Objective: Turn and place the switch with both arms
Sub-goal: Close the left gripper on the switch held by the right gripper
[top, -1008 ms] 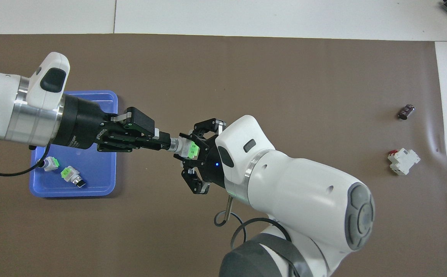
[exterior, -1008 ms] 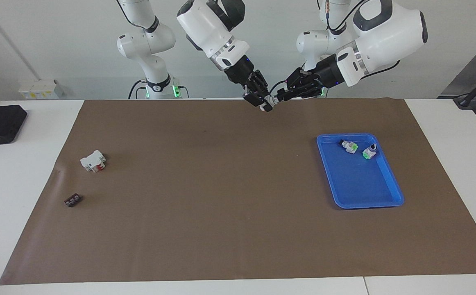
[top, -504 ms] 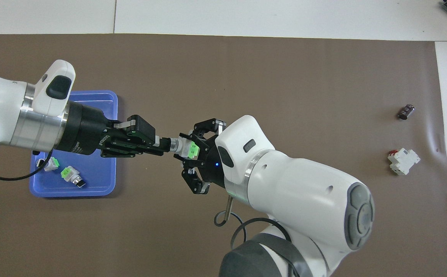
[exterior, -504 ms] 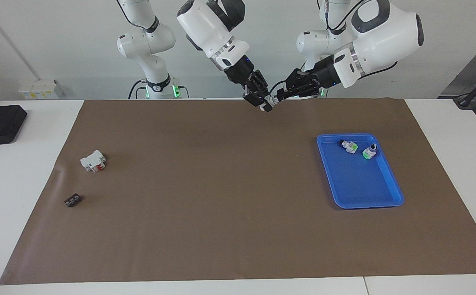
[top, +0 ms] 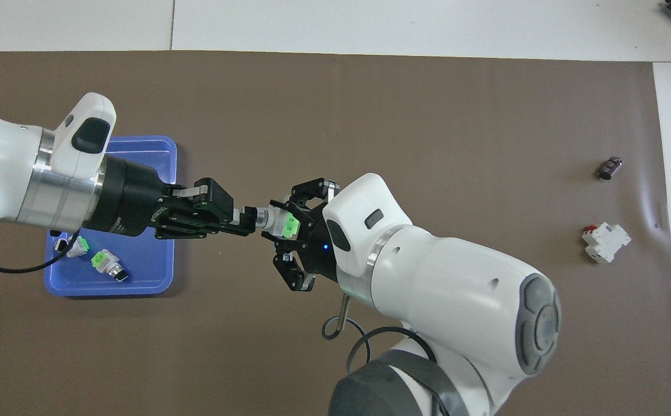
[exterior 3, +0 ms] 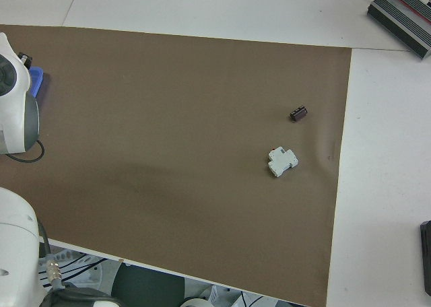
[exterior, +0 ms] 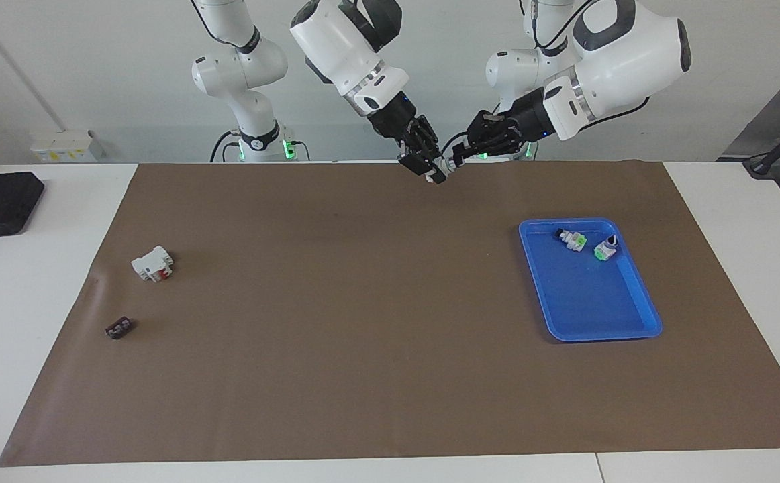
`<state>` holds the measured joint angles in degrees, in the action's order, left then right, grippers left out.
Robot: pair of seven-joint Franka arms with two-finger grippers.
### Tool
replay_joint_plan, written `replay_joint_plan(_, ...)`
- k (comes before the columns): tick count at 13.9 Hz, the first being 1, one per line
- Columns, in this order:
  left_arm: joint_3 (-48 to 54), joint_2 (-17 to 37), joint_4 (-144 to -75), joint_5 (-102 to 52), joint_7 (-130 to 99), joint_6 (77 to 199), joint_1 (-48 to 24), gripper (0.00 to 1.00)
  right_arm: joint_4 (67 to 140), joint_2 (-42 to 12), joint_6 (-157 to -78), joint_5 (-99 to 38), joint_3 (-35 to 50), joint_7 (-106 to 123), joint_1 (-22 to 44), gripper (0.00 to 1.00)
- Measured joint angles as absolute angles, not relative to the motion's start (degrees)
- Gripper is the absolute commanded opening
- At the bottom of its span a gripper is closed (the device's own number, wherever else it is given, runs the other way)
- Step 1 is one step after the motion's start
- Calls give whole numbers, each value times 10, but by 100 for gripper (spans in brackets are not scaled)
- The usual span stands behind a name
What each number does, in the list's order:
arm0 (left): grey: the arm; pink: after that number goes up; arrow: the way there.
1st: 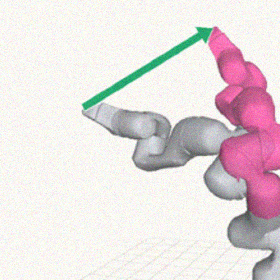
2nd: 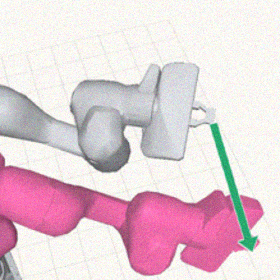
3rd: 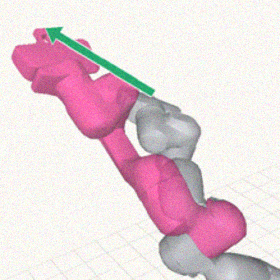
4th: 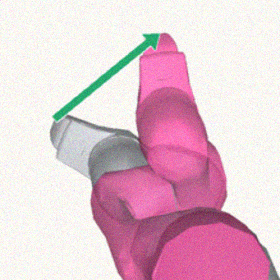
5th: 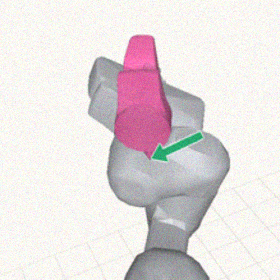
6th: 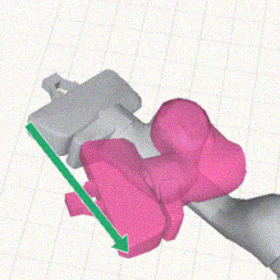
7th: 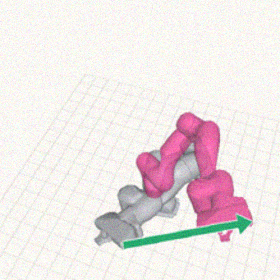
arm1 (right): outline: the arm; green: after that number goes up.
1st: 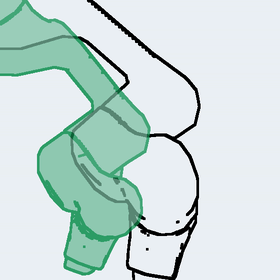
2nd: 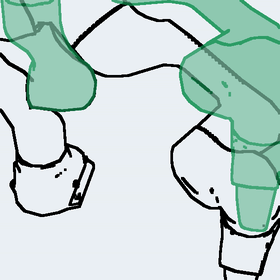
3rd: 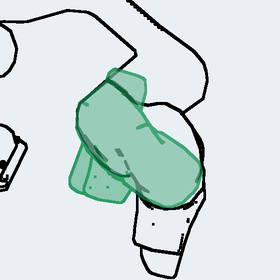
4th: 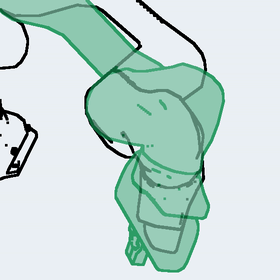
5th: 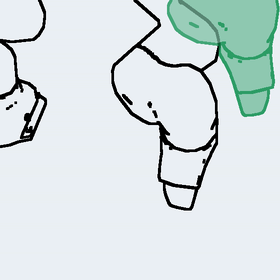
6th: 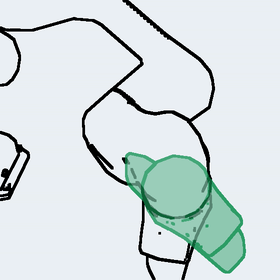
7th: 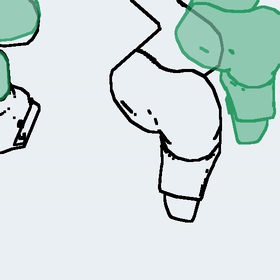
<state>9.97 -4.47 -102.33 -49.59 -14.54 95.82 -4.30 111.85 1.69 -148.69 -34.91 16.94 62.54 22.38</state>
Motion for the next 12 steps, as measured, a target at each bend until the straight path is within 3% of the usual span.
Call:
replay_joint_plan(6,100,-46,-1023,-472,-110,960,-50,0,1123,16,-1487,-349,170,624,225,0)
replay_joint_plan(12,99,-46,-1024,-464,94,963,-50,0,1122,16,-1488,-349,170,623,225,0)
